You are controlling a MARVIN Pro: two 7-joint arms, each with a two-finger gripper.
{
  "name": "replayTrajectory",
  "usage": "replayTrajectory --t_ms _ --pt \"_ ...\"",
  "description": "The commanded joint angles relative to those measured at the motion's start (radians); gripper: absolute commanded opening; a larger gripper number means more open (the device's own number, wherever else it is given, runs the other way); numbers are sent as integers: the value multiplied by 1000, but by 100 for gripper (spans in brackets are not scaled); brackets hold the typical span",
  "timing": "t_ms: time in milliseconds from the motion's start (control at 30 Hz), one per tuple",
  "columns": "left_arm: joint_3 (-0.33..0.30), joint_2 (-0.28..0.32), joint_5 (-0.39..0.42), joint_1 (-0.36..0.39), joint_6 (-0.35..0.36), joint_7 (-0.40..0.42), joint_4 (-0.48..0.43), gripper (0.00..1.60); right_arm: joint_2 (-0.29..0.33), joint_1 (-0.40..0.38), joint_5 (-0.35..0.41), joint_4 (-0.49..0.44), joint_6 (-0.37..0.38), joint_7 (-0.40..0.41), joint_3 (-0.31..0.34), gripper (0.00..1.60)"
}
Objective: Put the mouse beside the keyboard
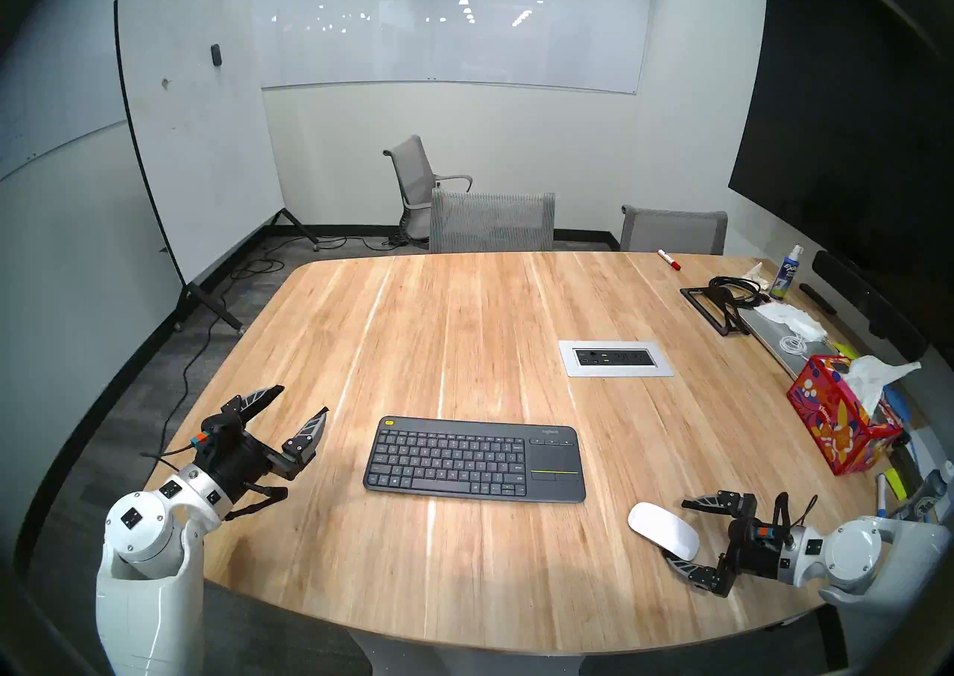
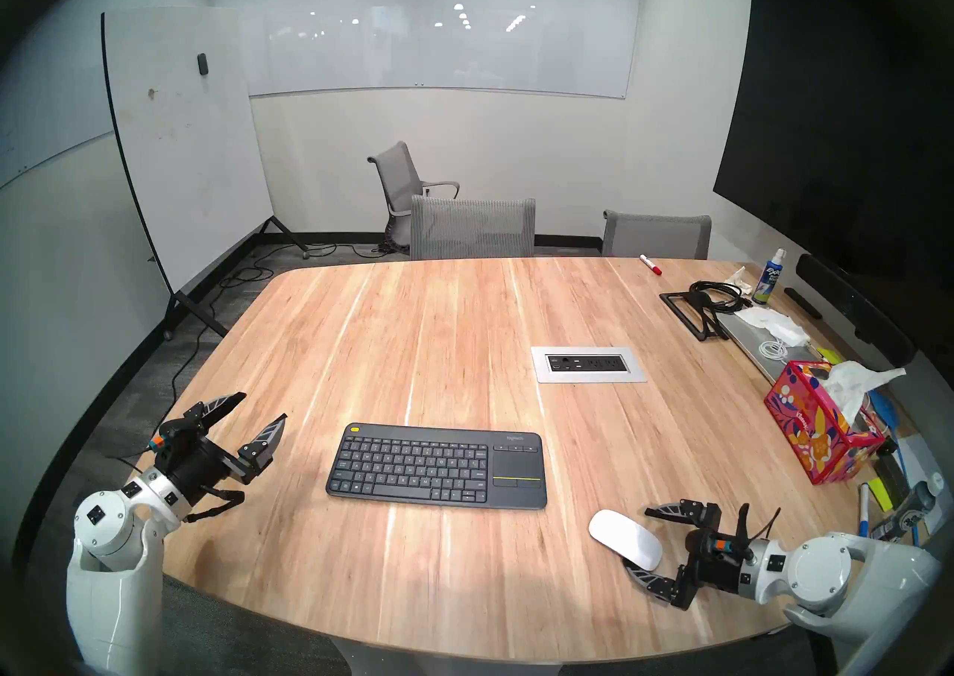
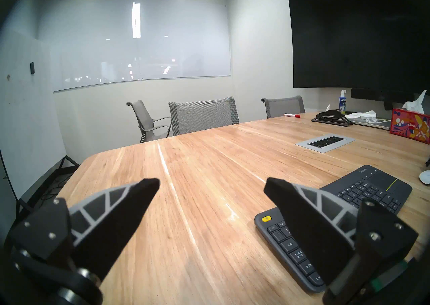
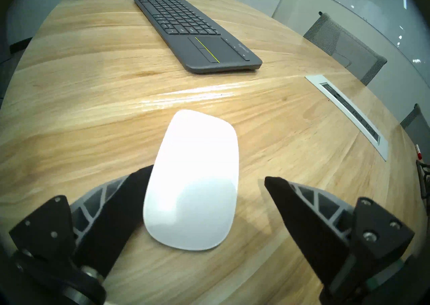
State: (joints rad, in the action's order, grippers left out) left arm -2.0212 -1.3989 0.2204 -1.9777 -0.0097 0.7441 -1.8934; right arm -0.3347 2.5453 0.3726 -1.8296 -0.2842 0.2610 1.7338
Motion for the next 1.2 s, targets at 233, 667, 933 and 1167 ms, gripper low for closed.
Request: replayTrajectory --t_ms 233,667,933,1167 --pt "2 -1 -2 0 -2 0 -15 160 -3 -74 10 51 50 -51 -5 160" --pt "2 -2 -2 0 -2 0 -15 160 -2 -125 -15 49 81 -86 -47 160" --pt "2 -2 -2 0 -2 0 -15 160 -18 -176 -43 51 100 -125 -92 160" --pt "1 -2 -2 1 -2 0 -15 160 -36 -220 -63 57 117 -151 -127 160"
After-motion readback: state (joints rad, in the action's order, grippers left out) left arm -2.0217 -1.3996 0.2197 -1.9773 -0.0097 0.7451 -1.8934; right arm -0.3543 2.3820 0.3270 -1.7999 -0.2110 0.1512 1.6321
